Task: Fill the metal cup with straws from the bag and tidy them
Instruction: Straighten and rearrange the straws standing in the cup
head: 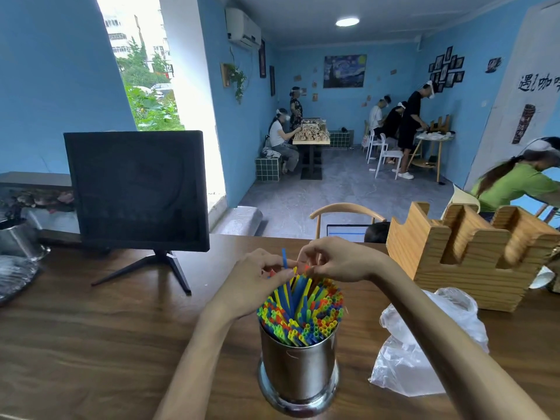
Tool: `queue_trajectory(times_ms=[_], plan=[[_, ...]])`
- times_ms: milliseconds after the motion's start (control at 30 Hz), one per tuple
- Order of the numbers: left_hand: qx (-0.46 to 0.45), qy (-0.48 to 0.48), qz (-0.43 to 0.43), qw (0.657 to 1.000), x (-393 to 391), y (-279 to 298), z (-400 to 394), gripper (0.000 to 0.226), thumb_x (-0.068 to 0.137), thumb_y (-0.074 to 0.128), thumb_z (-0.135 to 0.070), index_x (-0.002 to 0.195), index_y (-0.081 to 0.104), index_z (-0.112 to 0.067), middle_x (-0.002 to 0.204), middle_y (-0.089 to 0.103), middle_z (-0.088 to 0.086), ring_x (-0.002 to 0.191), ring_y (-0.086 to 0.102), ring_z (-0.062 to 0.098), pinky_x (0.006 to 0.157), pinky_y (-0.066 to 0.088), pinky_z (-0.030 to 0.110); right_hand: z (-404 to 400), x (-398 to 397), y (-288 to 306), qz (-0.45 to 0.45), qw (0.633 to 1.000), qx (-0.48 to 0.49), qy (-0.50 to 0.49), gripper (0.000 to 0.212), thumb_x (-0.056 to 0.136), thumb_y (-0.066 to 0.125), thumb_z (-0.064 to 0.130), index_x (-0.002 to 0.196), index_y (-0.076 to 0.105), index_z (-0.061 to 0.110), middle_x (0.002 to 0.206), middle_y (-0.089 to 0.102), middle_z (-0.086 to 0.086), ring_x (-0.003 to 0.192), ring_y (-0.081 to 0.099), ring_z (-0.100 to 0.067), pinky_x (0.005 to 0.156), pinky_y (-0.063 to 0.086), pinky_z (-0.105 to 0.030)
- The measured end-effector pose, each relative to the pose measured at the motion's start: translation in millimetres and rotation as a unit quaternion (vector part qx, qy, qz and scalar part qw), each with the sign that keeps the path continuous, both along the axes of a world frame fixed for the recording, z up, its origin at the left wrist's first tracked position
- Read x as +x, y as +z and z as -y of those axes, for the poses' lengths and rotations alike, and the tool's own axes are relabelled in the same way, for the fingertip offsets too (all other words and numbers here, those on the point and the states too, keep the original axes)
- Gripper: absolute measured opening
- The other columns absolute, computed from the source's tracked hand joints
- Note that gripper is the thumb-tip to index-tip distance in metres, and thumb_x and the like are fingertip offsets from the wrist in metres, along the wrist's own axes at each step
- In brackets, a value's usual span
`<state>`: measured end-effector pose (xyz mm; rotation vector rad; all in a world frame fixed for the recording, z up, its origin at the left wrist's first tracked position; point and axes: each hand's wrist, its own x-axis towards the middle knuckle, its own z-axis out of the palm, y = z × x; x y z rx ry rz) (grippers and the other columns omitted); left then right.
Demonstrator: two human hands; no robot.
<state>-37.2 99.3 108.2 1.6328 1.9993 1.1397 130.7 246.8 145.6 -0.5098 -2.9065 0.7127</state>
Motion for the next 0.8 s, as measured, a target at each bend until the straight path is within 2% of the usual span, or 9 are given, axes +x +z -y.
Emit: queue_trajectory(times_ms=[67,133,233,333,433,533,633,800], plan=[[-0.025,-0.014,-0.009,1.0,-3,0,1,0.025,0.096,0.069,-0.04,0.12,0.074,-0.037,0.112,0.062,-0.002,0.105,0.059,0.011,0.091,0.049,0.027,0,-3,3,0.033,0.999,0.004,0.004,0.012,0.098,0.064,0.022,0.109,0.069,0.024,0.09,0.059,0.002,0.079,0.051,-0.011,0.079,0.049,-0.042],[-0.033,-0.021,-0.02,0.999,-6,3,3,0.02,0.096,0.068,-0.04,0.115,0.072,-0.043,0.11,0.061,-0.001,0.104,0.058,0.01,0.087,0.046,0.021,0,-5,6,0.061,0.998,0.01,0.009,0.015,0.099,0.061,0.024,0.113,0.067,0.024,0.091,0.055,0.003,0.08,0.049,-0.012,0.079,0.048,-0.042],[-0.017,-0.021,0.014,1.0,-7,3,5,0.023,0.091,0.075,-0.037,0.112,0.069,-0.043,0.099,0.061,-0.007,0.088,0.057,0.004,0.077,0.046,0.015,3,-6,8,0.099,0.995,0.016,0.018,0.024,0.101,0.055,0.019,0.118,0.068,0.028,0.095,0.054,0.016,0.085,0.051,-0.004,0.079,0.047,-0.03],[0.06,-0.018,0.057,0.996,-4,1,6,0.038,0.082,0.085,-0.026,0.113,0.068,-0.042,0.091,0.063,-0.015,0.081,0.061,0.003,0.074,0.053,0.017,2,-6,6,0.083,0.997,0.008,0.001,0.023,0.097,0.055,0.011,0.108,0.073,0.02,0.096,0.062,0.002,0.083,0.053,-0.011,0.079,0.048,-0.035],[0.096,-0.017,0.018,0.995,-1,-2,6,0.024,0.082,0.084,-0.026,0.098,0.075,-0.041,0.09,0.069,-0.024,0.085,0.065,0.003,0.073,0.053,0.017,2,-5,4,0.041,0.999,0.015,0.003,0.021,0.097,0.062,0.014,0.085,0.07,0.029,0.091,0.058,-0.003,0.081,0.053,-0.017,0.077,0.048,-0.04],[0.081,-0.018,-0.006,0.997,-2,-6,5,0.006,0.084,0.081,-0.035,0.088,0.081,-0.04,0.09,0.074,-0.022,0.09,0.067,0.004,0.078,0.056,0.029,3,-4,0,-0.002,1.0,0.013,0.007,0.012,0.098,0.066,0.02,0.088,0.072,0.026,0.094,0.059,-0.006,0.086,0.055,-0.023,0.081,0.049,-0.044],[0.053,-0.029,-0.004,0.998,-3,-9,4,0.005,0.088,0.078,-0.041,0.087,0.081,-0.038,0.094,0.073,-0.021,0.094,0.066,0.003,0.082,0.056,0.032,3,-4,-4,-0.036,0.999,0.011,0.01,0.01,0.099,0.065,0.021,0.098,0.075,0.019,0.094,0.059,-0.001,0.086,0.057,-0.02,0.081,0.05,-0.038],[0.034,-0.025,0.006,0.999,-6,-9,1,0.009,0.093,0.072,-0.038,0.097,0.078,-0.043,0.096,0.073,-0.025,0.094,0.066,-0.004,0.077,0.052,0.018,4,-2,-5,-0.035,0.999,-0.017,0.018,0.012,0.098,0.065,0.021,0.102,0.076,0.019,0.093,0.056,0.003,0.078,0.049,-0.005,0.072,0.042,-0.02]])
